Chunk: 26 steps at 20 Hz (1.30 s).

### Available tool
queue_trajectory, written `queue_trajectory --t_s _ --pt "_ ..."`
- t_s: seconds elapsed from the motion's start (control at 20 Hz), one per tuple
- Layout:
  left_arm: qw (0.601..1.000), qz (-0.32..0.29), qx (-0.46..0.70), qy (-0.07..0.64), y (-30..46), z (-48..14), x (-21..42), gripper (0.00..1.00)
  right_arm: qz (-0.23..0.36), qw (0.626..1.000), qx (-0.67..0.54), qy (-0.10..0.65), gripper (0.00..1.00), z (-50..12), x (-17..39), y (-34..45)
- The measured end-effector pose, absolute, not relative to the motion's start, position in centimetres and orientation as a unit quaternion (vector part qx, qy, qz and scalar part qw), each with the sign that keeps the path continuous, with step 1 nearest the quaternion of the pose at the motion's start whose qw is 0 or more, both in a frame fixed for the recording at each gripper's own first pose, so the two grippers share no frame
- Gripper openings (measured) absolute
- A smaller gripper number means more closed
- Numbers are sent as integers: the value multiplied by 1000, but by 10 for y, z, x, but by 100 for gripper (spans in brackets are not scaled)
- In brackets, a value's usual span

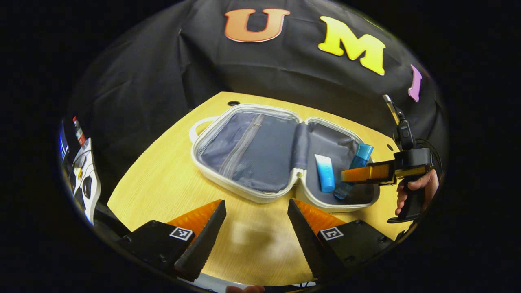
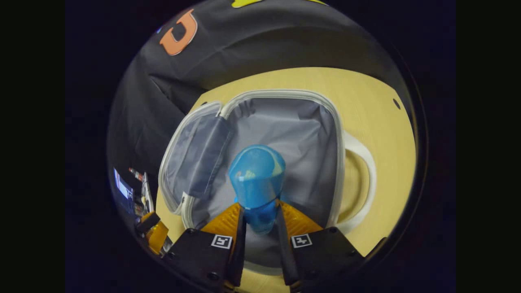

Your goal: First open the suitcase, pack the skin care products into it, and then close the suitcase.

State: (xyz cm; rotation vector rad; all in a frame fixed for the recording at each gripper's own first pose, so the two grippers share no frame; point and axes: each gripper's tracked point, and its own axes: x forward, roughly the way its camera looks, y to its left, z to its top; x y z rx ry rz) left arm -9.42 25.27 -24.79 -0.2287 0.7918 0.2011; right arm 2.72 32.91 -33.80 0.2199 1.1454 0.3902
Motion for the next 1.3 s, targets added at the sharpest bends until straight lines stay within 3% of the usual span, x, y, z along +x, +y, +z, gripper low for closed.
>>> queue_trajectory --t_s 0.45,0.55,0.9,0.95,1.0,1.05,1.1,1.15,1.3 --pt "918 102 -123 362 265 -224 -87 97 104 800 140 574 36 -363 47 330" --pt "922 96 -117 357 265 -221 -84 98 101 804 130 572 34 -362 47 332" --pt "928 80 -114 346 265 -215 -77 98 105 818 127 551 44 -346 43 333" --pt "930 75 -112 341 268 -213 -74 98 117 823 123 541 46 -336 40 333" --pt "933 71 -108 336 274 -211 -71 98 128 831 113 529 57 -325 38 332" --pt "936 67 -103 330 280 -208 -67 97 136 841 102 514 62 -311 37 328" --pt "938 64 -97 325 287 -206 -64 97 145 852 94 494 75 -298 36 325" --pt "941 62 -93 319 296 -202 -60 97 151 864 83 473 70 -284 35 320" --pt "948 61 -94 297 331 -192 -45 97 170 892 56 416 78 -243 31 308"
